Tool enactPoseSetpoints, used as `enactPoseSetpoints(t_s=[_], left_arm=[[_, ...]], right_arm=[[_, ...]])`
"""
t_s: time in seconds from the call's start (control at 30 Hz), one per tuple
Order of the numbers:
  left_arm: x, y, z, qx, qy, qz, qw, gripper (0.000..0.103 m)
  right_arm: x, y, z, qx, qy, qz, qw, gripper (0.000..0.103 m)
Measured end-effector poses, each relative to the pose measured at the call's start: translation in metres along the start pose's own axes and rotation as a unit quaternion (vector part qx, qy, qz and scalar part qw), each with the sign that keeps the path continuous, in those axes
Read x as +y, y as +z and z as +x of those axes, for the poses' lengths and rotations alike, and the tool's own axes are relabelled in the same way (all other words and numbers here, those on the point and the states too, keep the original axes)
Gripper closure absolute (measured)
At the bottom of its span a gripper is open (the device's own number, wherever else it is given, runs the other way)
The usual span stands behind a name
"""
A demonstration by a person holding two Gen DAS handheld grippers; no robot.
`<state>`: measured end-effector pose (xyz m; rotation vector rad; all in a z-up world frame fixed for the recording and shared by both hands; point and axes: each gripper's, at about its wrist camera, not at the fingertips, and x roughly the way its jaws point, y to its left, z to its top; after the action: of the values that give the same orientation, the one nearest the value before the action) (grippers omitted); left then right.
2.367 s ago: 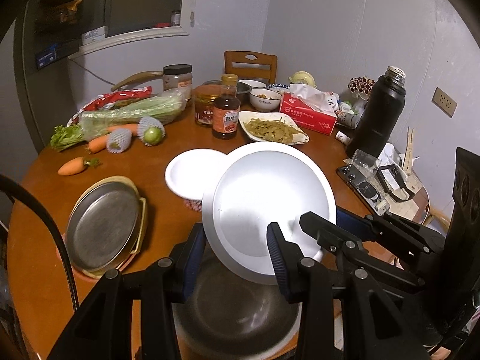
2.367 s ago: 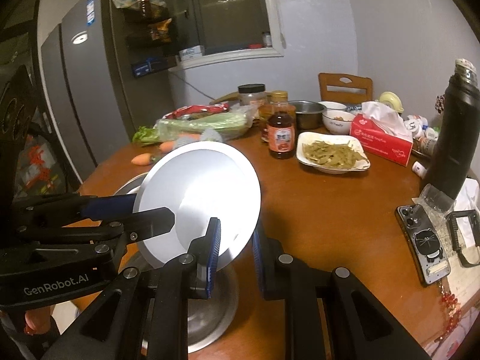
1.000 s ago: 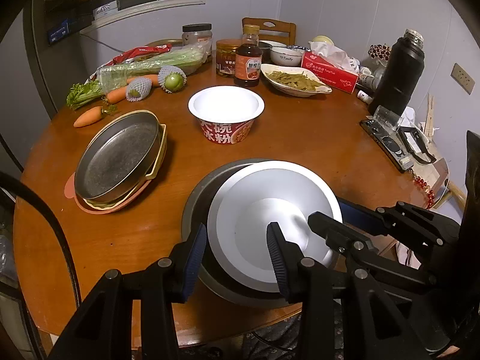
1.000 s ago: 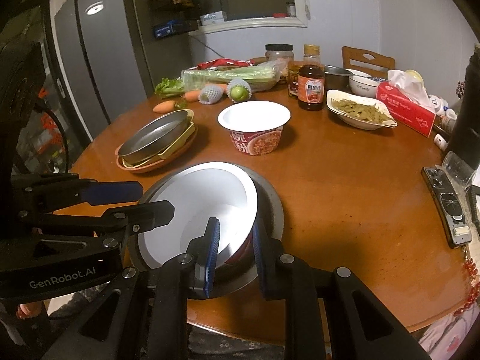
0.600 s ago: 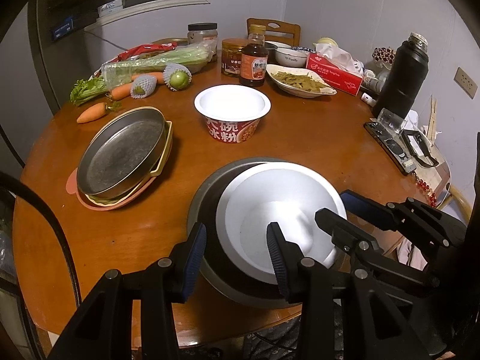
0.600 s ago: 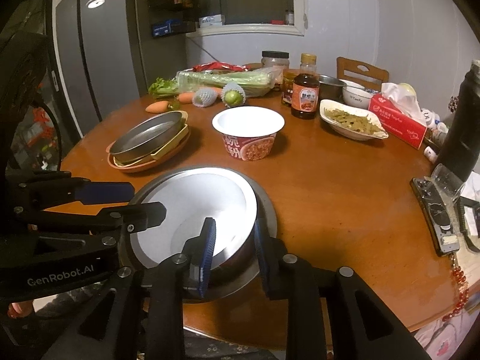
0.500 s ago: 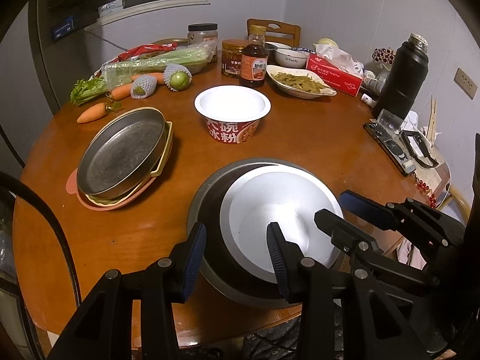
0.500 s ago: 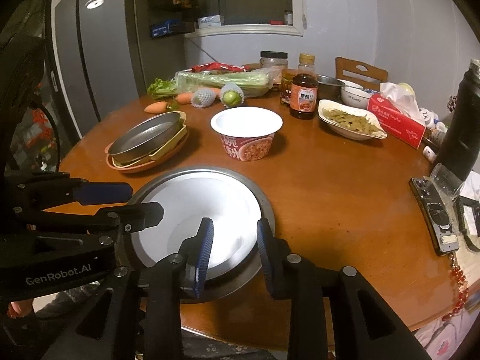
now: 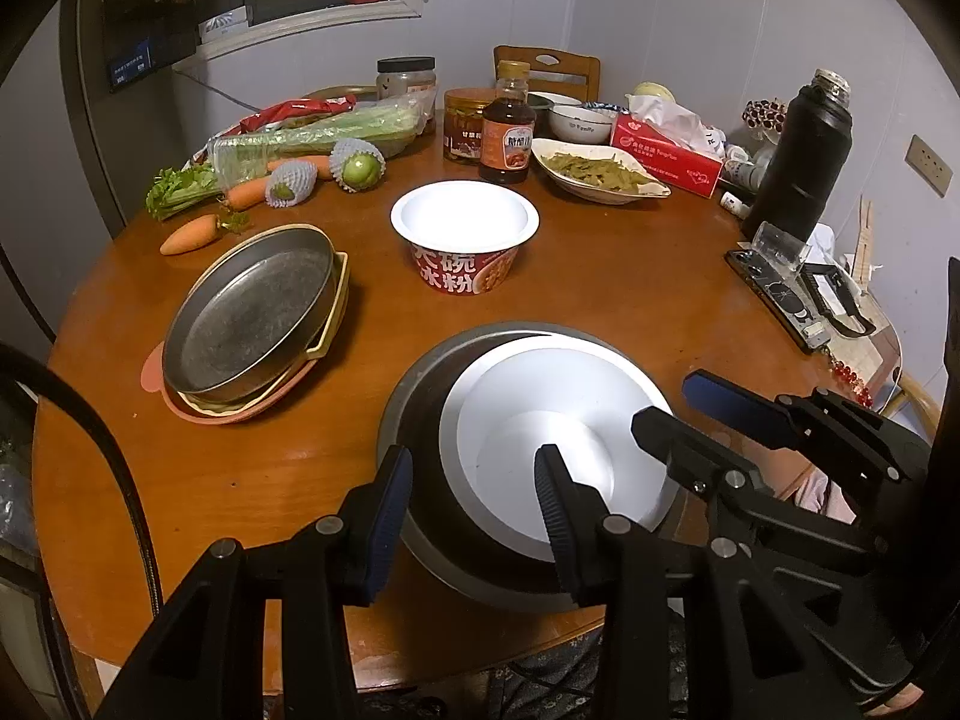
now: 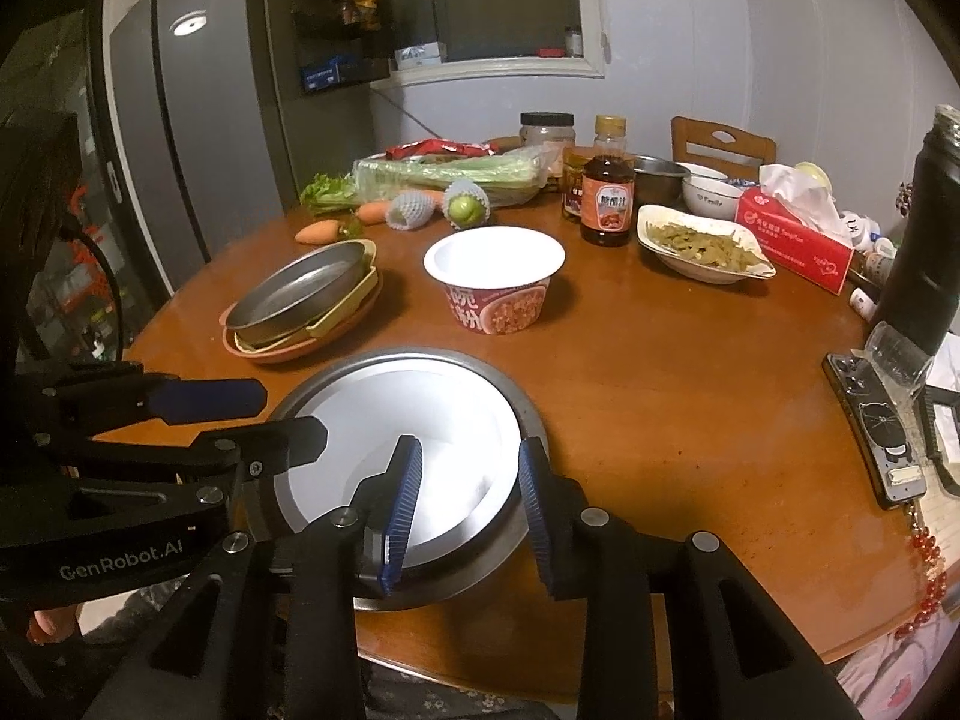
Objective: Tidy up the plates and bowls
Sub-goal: 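Lower the white plate into the steel bowl with the right gripper, then open the right gripper and move it to the other white plate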
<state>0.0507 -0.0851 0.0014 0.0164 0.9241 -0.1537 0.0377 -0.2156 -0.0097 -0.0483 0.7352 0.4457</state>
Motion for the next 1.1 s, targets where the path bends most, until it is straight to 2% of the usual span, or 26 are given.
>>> enactPoseSetpoints(t_s=[0.67,0.83,1.1], left_arm=[[0.007,0.008,-0.012,-0.026,-0.005,-0.006,0.9996,0.060],[0.017,0.015,-0.017,-0.037,-0.009,-0.015,0.9991,0.060],[0.028,0.036,-0.011,-0.051,-0.022,-0.019,0.9983,0.057]], right_arm=[[-0.003,0.008,-0.009,-0.013,-0.007,0.010,1.000,0.061],[-0.006,0.015,-0.013,-0.019,-0.015,0.013,1.000,0.055],[-0.006,0.029,-0.010,-0.026,-0.024,0.010,0.999,0.055]])
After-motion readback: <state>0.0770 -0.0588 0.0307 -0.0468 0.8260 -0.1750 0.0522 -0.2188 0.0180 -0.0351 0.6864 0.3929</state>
